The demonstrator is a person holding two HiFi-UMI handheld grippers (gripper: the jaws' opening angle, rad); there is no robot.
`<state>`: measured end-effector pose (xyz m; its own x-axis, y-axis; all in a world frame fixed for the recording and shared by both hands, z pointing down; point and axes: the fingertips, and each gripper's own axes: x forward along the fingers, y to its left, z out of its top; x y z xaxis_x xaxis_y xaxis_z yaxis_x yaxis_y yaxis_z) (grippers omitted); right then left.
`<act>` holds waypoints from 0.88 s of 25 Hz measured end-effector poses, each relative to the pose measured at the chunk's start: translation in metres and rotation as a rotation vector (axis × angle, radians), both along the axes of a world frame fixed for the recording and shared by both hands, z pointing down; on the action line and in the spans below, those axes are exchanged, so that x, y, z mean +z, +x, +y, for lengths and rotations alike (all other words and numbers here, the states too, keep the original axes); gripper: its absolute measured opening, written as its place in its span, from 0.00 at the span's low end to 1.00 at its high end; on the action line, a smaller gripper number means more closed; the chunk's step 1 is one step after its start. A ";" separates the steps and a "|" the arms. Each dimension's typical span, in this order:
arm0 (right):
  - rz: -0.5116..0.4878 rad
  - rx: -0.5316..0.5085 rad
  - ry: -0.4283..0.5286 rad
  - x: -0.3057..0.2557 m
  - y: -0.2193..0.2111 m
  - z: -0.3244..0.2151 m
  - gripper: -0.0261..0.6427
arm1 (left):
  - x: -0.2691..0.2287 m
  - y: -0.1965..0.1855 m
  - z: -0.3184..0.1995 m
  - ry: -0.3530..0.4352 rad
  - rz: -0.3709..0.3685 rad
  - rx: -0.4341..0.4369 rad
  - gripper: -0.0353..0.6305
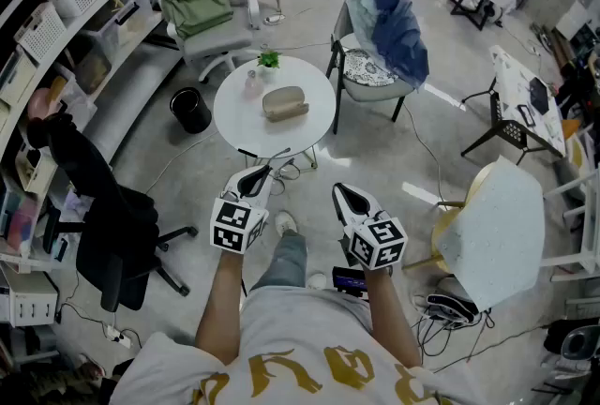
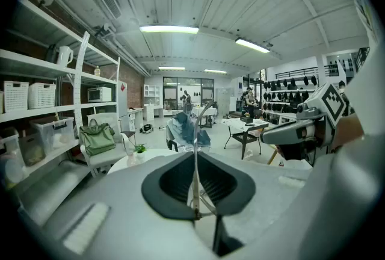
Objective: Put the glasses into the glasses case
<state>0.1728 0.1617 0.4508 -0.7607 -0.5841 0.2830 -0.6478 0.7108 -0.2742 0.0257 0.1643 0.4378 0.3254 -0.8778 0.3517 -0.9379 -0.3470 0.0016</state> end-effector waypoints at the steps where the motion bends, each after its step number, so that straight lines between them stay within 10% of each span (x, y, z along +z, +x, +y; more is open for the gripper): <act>1: 0.000 -0.005 0.004 -0.002 0.000 0.005 0.07 | -0.002 0.002 0.005 0.004 0.002 0.000 0.08; 22: -0.027 0.022 -0.017 -0.005 0.003 -0.004 0.07 | -0.016 0.008 -0.009 0.018 0.010 0.046 0.08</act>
<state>0.1758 0.1577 0.4454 -0.7554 -0.5960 0.2724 -0.6552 0.6916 -0.3039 0.0333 0.1552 0.4222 0.3686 -0.8678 0.3331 -0.9209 -0.3897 0.0039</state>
